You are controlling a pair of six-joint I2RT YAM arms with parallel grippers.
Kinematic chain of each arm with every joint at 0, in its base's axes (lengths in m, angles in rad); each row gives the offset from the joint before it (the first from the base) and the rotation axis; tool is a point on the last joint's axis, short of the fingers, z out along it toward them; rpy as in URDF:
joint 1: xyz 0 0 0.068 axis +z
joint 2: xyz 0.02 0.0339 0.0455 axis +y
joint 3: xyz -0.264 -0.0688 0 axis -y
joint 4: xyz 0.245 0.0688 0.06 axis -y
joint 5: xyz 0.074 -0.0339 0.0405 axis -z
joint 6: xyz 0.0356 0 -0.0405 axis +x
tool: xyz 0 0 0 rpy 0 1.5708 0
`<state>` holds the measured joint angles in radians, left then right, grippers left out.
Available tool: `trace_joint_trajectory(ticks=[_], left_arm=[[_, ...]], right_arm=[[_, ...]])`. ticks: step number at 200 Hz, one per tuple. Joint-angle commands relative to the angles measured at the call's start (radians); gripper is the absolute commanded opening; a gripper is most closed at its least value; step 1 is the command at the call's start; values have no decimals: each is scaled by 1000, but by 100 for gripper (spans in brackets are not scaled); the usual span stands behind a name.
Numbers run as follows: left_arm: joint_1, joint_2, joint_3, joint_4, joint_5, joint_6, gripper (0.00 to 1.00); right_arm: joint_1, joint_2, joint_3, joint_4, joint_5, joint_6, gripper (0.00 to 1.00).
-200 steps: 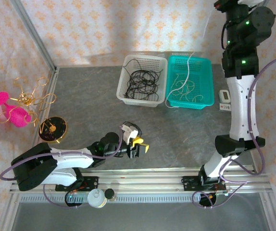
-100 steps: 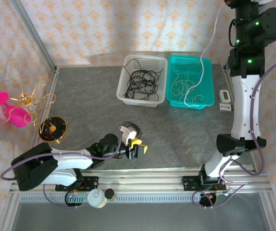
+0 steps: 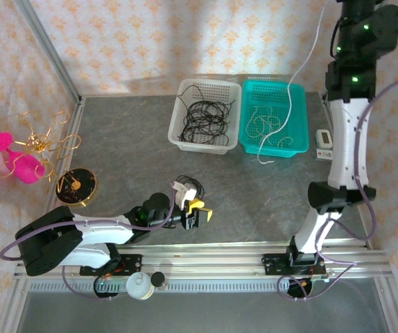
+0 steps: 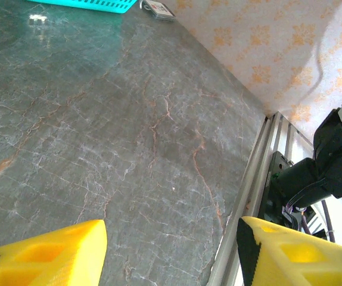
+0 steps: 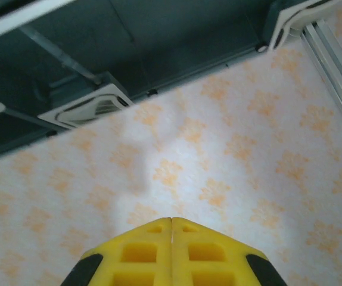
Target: Untangle the cables
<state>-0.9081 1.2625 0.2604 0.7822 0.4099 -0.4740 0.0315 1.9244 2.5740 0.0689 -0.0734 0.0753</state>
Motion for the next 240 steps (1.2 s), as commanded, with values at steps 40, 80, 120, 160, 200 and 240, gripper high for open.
trace_joint_trajectory(ticks=[40, 80, 120, 160, 200, 240], left_arm=[[-4, 14, 12, 71, -3, -30, 60], [-4, 61, 25, 114, 28, -50, 60], [-5, 86, 28, 141, 42, -61, 60], [-5, 91, 27, 145, 50, -64, 60], [-5, 96, 28, 139, 51, -62, 60], [-6, 97, 37, 134, 58, -62, 60]], right_arm=[[73, 79, 3, -102, 251, -194, 0], [130, 60, -204, -232, 486, -170, 0], [133, 3, -595, -175, 485, -85, 0], [72, 122, -673, -270, 450, 21, 0], [36, 279, -587, -409, 351, 19, 40], [36, 263, -593, -472, 288, 2, 59]])
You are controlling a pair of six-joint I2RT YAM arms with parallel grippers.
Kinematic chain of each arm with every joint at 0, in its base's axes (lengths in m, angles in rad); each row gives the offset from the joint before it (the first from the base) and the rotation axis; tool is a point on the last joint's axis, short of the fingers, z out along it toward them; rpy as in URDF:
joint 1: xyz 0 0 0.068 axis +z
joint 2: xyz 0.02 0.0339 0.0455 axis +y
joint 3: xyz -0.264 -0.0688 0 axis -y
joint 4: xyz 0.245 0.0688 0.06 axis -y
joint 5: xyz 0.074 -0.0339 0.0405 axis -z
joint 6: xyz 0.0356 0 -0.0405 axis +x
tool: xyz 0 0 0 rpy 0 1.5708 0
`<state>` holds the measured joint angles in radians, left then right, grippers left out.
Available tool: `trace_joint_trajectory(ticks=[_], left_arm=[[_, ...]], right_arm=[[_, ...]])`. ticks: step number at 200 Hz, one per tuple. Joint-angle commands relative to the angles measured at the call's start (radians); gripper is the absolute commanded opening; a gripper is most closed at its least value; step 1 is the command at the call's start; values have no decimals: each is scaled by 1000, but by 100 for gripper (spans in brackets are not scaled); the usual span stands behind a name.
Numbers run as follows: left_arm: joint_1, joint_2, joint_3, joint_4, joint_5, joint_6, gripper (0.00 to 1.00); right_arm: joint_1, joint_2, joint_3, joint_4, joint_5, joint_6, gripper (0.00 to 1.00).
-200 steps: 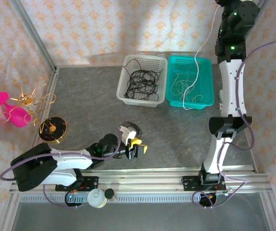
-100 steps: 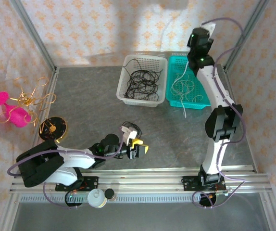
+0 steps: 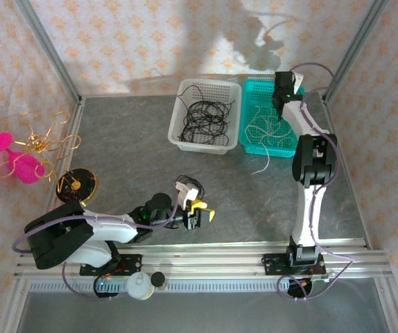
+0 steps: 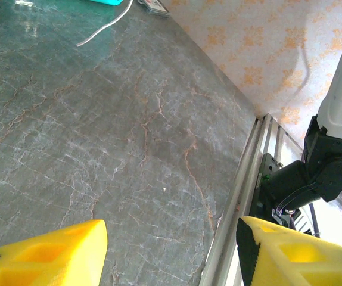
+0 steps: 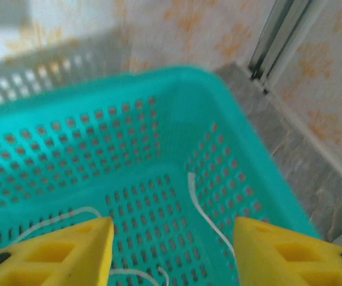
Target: Untangle the cables
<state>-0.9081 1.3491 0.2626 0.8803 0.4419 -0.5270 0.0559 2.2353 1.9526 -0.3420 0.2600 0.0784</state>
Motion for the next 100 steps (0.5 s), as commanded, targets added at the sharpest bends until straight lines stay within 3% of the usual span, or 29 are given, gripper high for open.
trace_joint_trajectory(ticks=[1, 45, 100], left_arm=[[-5, 10, 35, 36, 26, -8, 60], [-5, 14, 56, 20, 29, 7, 60], [-7, 4, 63, 12, 26, 19, 60]], right_arm=[[11, -50, 28, -61, -47, -1, 59], [41, -324, -193, -11, -151, 18, 61], [126, -894, -907, 137, -207, 168, 55]])
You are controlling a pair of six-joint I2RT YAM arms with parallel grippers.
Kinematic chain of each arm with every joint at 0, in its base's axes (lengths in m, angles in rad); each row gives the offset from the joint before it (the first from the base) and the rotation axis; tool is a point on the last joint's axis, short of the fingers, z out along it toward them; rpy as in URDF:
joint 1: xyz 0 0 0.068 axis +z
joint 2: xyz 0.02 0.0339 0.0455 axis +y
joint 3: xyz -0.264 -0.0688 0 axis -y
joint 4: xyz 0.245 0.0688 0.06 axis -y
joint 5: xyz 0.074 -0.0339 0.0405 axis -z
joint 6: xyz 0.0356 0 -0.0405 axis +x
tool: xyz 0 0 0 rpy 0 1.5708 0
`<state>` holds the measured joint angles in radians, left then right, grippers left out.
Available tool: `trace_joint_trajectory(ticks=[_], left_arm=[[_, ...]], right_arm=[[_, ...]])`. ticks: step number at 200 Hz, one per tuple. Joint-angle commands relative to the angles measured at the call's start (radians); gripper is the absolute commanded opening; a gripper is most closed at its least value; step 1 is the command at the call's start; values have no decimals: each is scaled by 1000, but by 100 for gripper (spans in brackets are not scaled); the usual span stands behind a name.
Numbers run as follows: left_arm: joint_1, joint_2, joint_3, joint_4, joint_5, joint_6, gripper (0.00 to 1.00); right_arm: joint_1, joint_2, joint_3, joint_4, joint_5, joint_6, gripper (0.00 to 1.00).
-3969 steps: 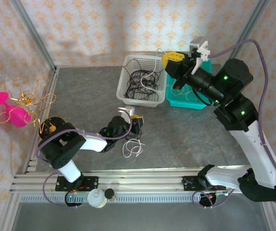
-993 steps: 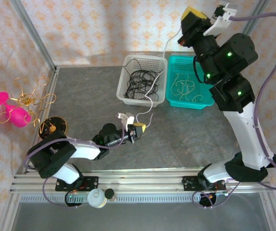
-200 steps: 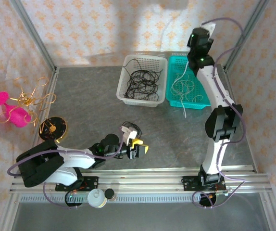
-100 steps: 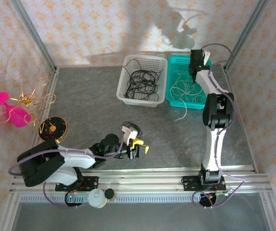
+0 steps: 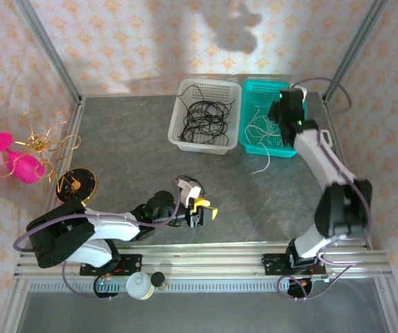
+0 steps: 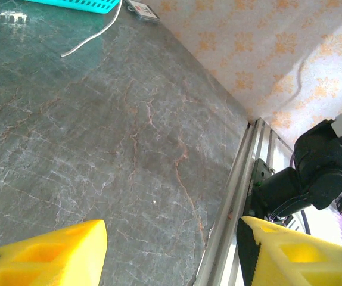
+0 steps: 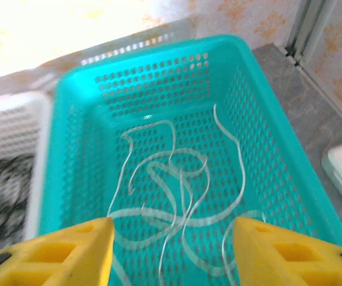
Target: Untangle the cables
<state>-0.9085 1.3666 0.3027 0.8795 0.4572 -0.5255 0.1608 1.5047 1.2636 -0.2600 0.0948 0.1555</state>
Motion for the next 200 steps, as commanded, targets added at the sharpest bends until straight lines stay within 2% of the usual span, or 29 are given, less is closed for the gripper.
trace_joint_trajectory(ticks=[1, 24, 45, 64, 99, 122, 135, 149, 166, 200], left_arm=[[-6, -15, 23, 10, 11, 18, 60], [-5, -50, 35, -55, -3, 44, 60], [-5, -69, 40, -104, -12, 66, 60], [-5, -79, 39, -116, -18, 69, 60], [-4, -108, 32, -133, -32, 61, 60], [-5, -118, 18, -135, -40, 58, 61], [-5, -117, 21, -139, -38, 57, 61], [-5, -116, 25, -141, -38, 56, 61], [-4, -118, 30, -147, -41, 58, 61], [-5, -126, 35, -168, -53, 64, 61]], right_arm=[[22, -171, -228, 56, -46, 92, 55], [31, -312, -415, 58, -93, 129, 55], [32, -350, -548, 104, -144, 137, 59], [31, -347, -641, 236, -186, 133, 61], [7, -257, -673, 369, -241, 143, 62], [1, -209, -693, 483, -260, 118, 58], [1, -176, -685, 502, -222, 93, 56], [-7, -139, -668, 497, -200, 76, 47], [-9, -128, -646, 458, -218, 72, 28], [8, -251, -582, 266, -266, 88, 10]])
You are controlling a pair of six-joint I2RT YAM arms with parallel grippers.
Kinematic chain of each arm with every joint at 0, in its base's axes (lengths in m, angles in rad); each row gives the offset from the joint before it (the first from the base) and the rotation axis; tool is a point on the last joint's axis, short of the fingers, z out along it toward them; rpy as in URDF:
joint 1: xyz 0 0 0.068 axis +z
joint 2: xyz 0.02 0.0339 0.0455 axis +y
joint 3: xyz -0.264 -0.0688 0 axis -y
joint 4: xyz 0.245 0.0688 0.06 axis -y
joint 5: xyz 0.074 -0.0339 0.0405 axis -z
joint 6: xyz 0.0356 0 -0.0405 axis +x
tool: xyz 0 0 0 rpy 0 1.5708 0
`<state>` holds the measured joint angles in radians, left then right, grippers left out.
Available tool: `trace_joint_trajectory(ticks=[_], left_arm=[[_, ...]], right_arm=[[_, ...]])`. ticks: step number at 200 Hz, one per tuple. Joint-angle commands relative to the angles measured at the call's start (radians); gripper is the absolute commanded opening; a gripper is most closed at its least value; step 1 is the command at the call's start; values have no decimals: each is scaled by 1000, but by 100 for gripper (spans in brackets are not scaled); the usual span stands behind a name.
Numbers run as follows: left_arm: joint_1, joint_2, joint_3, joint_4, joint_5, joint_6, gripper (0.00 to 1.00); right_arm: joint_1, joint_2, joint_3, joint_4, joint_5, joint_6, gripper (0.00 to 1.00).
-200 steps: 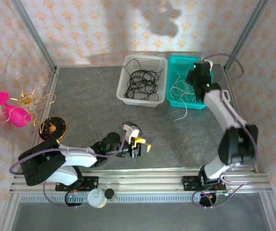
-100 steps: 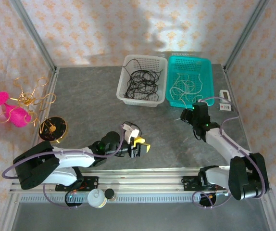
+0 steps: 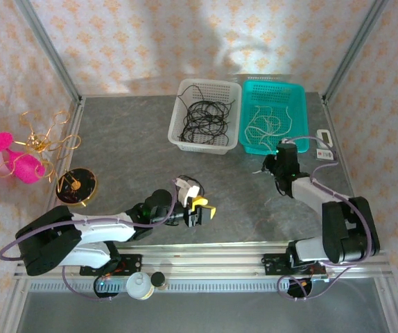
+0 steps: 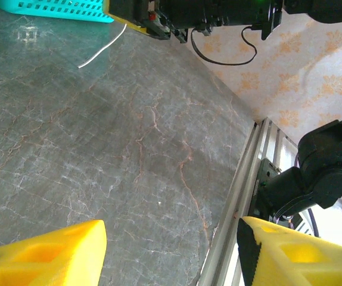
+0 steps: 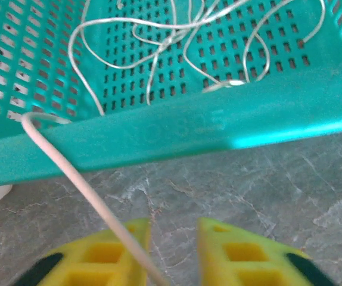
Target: Untangle the cables
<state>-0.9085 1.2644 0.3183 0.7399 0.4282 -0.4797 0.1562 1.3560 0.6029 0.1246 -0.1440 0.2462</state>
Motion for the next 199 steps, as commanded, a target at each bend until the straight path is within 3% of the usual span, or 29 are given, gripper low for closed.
trace_joint_trajectory(ticks=[1, 26, 57, 88, 115, 139, 155, 166, 199], left_arm=[[-6, -24, 19, -28, -24, 19, 61], [-5, -14, 35, -45, -22, 30, 60], [-5, -10, 50, -55, -32, 37, 61], [-5, -16, 65, -88, -66, 39, 61], [-5, -53, 79, -195, -171, 21, 61], [-4, -97, 80, -276, -237, 1, 63], [-2, -125, 83, -335, -281, -20, 64], [7, -141, 87, -370, -304, -34, 64], [75, -179, 110, -489, -365, -94, 67]], right_arm=[[13, -106, 80, -125, -30, -3, 9], [17, -196, 168, -283, -113, 0, 0], [4, -232, 267, -310, -3, -49, 0], [-103, -39, 407, -248, -33, -70, 0], [-124, 166, 496, -158, 50, -91, 0], [-126, 300, 557, -147, 114, -104, 15], [-126, 305, 566, -143, 136, -110, 35], [-125, 281, 567, -147, 134, -112, 42], [-113, 137, 553, -193, 94, -111, 49]])
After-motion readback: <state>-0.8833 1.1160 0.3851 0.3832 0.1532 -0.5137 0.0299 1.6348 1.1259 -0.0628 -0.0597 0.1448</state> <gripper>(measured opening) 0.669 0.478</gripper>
